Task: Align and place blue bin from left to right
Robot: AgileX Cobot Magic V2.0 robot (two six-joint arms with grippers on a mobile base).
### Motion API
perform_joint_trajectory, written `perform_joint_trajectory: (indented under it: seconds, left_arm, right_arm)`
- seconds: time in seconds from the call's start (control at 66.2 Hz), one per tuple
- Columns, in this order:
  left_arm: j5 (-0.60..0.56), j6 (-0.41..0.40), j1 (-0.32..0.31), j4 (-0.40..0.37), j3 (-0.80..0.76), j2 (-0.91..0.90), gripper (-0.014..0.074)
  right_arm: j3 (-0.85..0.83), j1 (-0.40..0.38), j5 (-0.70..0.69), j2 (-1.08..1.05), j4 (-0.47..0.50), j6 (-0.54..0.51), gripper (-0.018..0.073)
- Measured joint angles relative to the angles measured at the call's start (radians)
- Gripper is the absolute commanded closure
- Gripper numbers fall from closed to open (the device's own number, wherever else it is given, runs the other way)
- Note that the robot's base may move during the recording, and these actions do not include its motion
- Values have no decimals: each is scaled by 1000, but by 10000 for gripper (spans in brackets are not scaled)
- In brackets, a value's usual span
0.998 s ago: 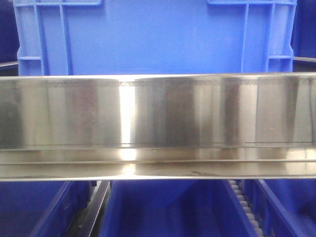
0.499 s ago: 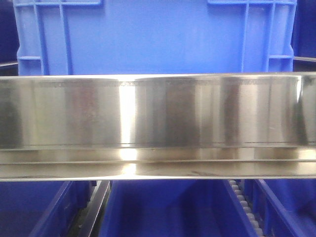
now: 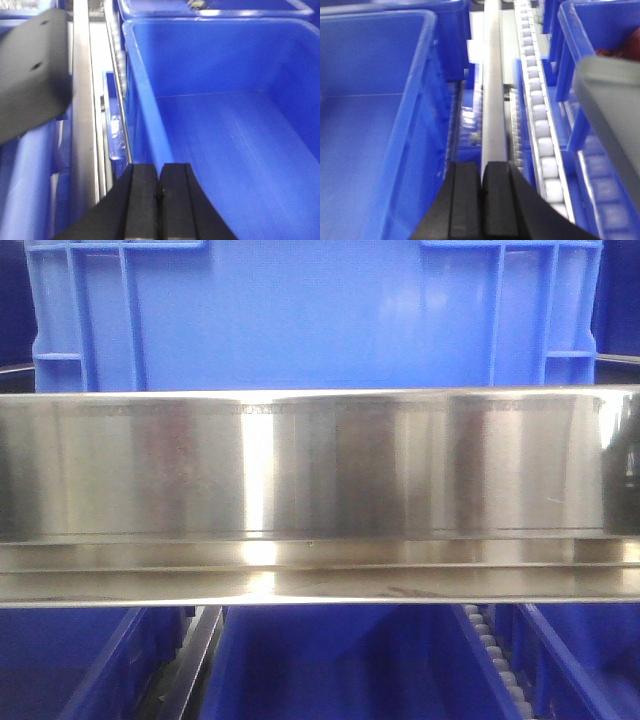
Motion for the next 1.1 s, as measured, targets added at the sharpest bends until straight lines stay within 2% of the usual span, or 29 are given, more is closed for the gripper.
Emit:
perform_joint_trajectory:
  seconds: [0.212,0.348,1.013,1.058,1.103]
  left_arm:
    - [58,-81,-25,25,-124,113,707]
    - [70,-119,-33,33,-138,138,707]
    - [72,-129,-46,52,-142,139,707]
    - [72,-129,-46,52,-142,139,707]
    - [72,-129,-46,52,-142,139,707]
  right_arm:
    - [-90,82,33,97,-13,64,624]
    - [-139,107,56,155,-19,98,624]
    - [-232,134,69,226,-32,113,623]
    - [-232,134,69,227,-36,113,614]
    - [-232,134,69,227,-44,113,565]
